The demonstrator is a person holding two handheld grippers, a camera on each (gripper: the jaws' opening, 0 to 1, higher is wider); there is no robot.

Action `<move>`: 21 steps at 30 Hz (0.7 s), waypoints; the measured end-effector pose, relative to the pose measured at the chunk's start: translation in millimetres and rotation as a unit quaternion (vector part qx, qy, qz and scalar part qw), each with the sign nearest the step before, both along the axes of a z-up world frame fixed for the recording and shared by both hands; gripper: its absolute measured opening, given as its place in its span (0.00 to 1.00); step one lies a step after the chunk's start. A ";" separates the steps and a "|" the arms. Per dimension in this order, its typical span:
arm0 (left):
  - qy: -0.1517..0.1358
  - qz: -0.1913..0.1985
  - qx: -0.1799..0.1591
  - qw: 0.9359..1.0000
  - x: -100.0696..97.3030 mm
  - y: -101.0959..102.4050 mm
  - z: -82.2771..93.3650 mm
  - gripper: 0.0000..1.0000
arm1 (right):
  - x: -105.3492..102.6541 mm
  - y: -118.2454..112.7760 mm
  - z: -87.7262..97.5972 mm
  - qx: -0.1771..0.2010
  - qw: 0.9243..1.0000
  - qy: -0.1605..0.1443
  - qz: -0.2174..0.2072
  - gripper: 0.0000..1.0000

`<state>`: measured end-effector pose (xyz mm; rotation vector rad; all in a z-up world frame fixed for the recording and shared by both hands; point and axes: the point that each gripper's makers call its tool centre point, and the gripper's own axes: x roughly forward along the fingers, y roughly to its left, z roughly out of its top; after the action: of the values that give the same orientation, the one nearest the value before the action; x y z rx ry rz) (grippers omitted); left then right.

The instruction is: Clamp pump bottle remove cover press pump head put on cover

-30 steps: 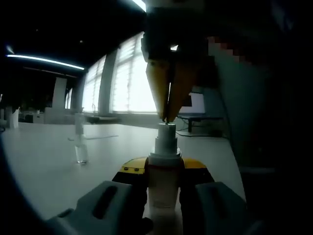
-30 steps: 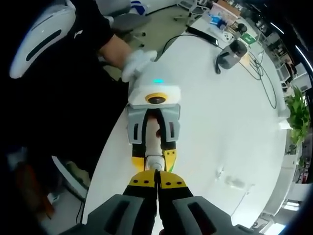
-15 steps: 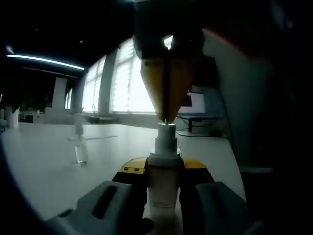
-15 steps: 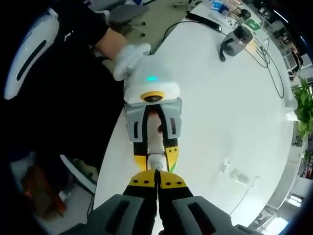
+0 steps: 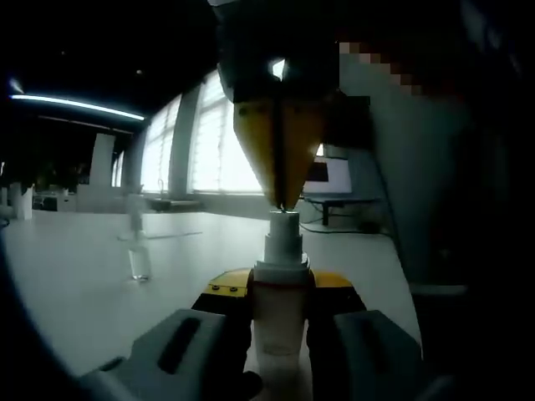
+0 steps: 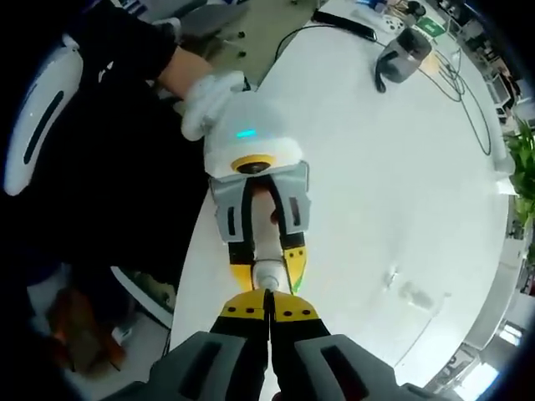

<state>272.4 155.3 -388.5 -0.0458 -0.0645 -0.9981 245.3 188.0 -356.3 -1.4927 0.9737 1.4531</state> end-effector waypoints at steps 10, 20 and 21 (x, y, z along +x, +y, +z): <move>0.001 0.000 0.000 1.000 -0.4 0.0 0.3 0.15 | 0.0 1.1 -2.4 0.002 1.000 0.003 0.006 0.00; 0.001 0.000 0.000 1.000 0.0 0.1 -0.2 0.15 | -1.0 1.8 -6.8 0.000 1.000 0.010 0.012 0.00; 0.001 0.000 0.000 1.000 0.0 0.0 -0.1 0.15 | -1.1 1.8 -6.5 0.001 1.000 0.009 0.012 0.00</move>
<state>272.4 155.3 -388.6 -0.0464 -0.0629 -0.9982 244.3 189.8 -362.8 -1.4972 0.9683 1.4869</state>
